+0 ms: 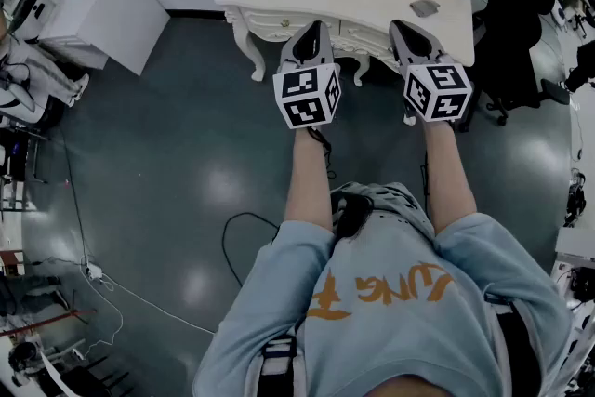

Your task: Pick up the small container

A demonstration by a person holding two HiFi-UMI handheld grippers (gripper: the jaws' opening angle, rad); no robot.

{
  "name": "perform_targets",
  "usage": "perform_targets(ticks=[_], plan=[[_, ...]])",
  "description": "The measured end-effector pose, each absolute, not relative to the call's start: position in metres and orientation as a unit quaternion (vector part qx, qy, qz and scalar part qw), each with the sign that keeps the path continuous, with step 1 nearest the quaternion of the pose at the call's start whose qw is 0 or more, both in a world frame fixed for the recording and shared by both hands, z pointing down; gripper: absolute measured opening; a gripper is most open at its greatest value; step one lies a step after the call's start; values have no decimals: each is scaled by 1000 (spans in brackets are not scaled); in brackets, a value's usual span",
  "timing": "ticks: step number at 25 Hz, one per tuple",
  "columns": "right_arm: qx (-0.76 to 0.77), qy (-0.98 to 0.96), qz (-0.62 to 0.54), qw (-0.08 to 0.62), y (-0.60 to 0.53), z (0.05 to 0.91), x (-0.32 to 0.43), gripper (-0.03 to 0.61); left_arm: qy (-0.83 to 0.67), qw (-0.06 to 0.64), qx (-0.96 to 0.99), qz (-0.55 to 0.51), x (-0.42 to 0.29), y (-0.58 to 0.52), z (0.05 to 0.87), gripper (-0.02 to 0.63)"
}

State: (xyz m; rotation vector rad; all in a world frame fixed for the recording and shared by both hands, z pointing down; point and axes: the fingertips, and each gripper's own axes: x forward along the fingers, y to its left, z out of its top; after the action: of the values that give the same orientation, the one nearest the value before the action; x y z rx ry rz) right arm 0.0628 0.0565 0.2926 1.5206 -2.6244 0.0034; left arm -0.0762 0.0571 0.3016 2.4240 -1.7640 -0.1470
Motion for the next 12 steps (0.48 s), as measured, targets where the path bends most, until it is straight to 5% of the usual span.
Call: perform_targets(ticks=[12], plan=[[497,-867,22,29,45,292,59,29,-590,75,802,-53,-87,46,305,21]])
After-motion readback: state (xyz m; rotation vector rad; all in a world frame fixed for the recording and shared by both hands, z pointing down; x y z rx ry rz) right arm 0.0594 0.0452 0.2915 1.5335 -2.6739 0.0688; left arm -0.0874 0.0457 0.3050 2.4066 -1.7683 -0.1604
